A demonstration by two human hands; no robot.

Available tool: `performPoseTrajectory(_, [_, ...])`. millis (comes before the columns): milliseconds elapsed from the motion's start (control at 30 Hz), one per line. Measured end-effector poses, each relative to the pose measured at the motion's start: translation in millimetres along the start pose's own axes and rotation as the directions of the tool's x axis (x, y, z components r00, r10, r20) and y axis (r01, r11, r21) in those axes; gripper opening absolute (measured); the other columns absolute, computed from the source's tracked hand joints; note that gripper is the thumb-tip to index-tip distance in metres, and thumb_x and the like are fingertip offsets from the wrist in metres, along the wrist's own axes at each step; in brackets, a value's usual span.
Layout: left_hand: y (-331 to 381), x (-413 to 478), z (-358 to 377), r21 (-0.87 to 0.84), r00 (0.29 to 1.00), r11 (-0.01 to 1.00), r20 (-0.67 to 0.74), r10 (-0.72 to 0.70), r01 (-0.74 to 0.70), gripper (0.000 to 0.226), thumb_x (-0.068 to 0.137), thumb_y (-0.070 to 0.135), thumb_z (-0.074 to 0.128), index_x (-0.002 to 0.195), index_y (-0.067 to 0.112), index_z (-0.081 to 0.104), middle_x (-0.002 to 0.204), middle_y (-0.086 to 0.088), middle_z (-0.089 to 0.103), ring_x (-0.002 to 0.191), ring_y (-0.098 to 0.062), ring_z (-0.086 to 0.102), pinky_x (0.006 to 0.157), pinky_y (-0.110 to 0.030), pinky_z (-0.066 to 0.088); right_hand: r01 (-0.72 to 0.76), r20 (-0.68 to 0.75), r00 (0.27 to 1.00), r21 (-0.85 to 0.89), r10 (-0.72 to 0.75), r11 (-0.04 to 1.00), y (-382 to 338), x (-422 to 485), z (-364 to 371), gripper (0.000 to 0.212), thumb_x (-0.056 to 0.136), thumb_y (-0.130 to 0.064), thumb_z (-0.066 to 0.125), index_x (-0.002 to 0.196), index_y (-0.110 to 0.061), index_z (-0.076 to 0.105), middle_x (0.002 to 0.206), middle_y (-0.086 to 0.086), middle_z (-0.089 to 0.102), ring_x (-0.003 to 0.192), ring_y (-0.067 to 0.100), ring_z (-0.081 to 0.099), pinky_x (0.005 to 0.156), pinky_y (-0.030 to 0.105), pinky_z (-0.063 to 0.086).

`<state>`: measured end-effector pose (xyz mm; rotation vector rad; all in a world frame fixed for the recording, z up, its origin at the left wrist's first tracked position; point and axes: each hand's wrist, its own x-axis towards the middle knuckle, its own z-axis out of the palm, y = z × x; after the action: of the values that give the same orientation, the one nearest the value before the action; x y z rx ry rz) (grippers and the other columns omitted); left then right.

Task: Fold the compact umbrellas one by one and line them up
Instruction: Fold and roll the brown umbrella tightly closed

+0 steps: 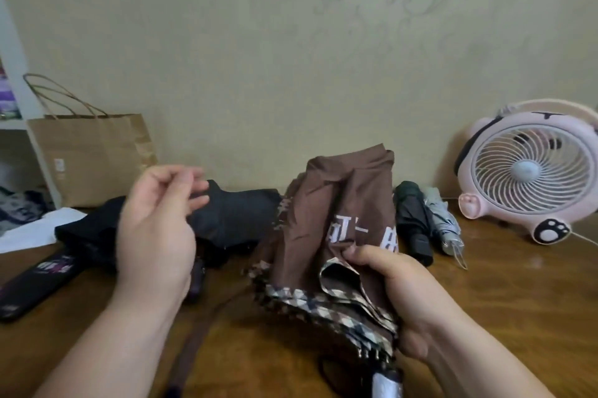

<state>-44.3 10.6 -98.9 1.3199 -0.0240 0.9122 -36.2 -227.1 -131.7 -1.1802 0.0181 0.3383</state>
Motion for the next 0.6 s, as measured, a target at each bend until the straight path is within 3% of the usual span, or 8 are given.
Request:
performPoseTrajectory(67, [52,-15,17,0.036,0.928,0.964,0.283,0.241,-0.262,0.025,0.082,0.039,0.061,0.069,0.020,0.072,0.071,0.000,0.071,0.086,-0.003,0.070,0.082,-0.018,0.053,0.027,-0.072,0.997,-0.019,-0.028,0.999,-2,-1,1,0.024,0.083,-0.009,0.067,0.101,0.004,0.077,0.099,0.030,0.073,0.075,0.039,0.073,0.067,0.043,0.063])
performPoseTrajectory(100, [75,-29,33,0.086,0.837,0.970,0.525,0.151,-0.229,0.031,0.074,0.038,0.066,0.048,0.021,0.065,0.055,0.000,0.064,0.078,0.006,0.068,0.072,-0.006,0.047,0.036,-0.084,0.996,-0.033,-0.039,0.999,-2,0,0,0.024,0.084,-0.009,0.067,0.101,0.004,0.077,0.100,0.030,0.073,0.077,0.039,0.074,0.067,0.043,0.063])
performPoseTrajectory(133, [79,-36,51,0.194,0.727,0.965,0.687,-0.004,-0.178,0.042,0.044,-0.012,0.035,0.046,0.021,0.063,0.053,0.000,0.063,0.083,0.011,0.066,0.067,0.001,0.040,0.046,-0.084,0.995,-0.042,-0.049,0.998,-2,-1,1,0.025,0.084,-0.009,0.067,0.103,0.003,0.076,0.101,0.030,0.073,0.080,0.040,0.074,0.069,0.044,0.063])
performPoseTrajectory(167, [94,-50,59,0.223,0.662,0.965,0.745,-0.080,-0.135,0.070,0.049,0.091,0.051,0.063,0.025,0.070,0.069,0.002,0.070,0.097,0.010,0.066,0.061,0.005,0.035,0.057,-0.059,0.996,-0.040,-0.059,0.998,-1,-2,1,0.027,0.084,-0.010,0.067,0.106,0.003,0.075,0.103,0.029,0.073,0.086,0.040,0.074,0.072,0.045,0.063])
performPoseTrajectory(200, [81,-58,77,0.161,0.703,0.977,0.711,-0.016,-0.140,0.026,0.095,0.050,0.064,0.079,0.033,0.075,0.085,0.011,0.076,0.105,0.013,0.063,0.061,0.010,0.031,0.073,-0.044,0.996,-0.047,-0.075,0.996,-2,-3,2,0.029,0.085,-0.011,0.066,0.110,0.002,0.074,0.106,0.028,0.073,0.092,0.041,0.074,0.075,0.046,0.063])
performPoseTrajectory(300, [24,-63,86,-0.019,0.866,0.997,0.496,-0.061,0.081,0.056,0.050,0.092,0.067,0.064,0.038,0.070,0.084,0.030,0.071,0.106,0.016,0.063,0.089,-0.002,0.043,0.051,0.052,0.997,0.026,-0.053,0.998,-1,-4,-1,0.037,0.085,-0.015,0.066,0.116,0.003,0.072,0.114,0.032,0.070,0.104,0.046,0.070,0.085,0.050,0.061])
performPoseTrajectory(433, [-72,-51,76,0.003,0.665,0.893,0.666,-0.338,0.450,0.035,0.095,0.061,0.056,0.108,0.031,0.069,0.140,0.002,0.063,0.118,-0.017,0.064,0.107,-0.037,0.048,-0.024,0.157,0.988,0.129,0.003,0.991,-4,-5,-7,0.031,0.064,-0.010,0.071,0.091,0.005,0.076,0.089,0.027,0.071,0.075,0.039,0.071,0.069,0.043,0.062])
performPoseTrajectory(600, [-40,-73,84,0.023,0.630,0.846,0.657,-0.414,0.532,0.065,0.077,0.071,0.074,0.132,0.037,0.068,0.141,0.019,0.062,0.136,-0.004,0.052,0.119,-0.037,0.034,-0.059,0.202,0.979,0.181,0.022,0.982,-6,0,-16,0.061,0.030,-0.017,0.093,0.085,0.003,0.077,0.082,0.024,0.069,0.071,0.037,0.068,0.069,0.041,0.061])
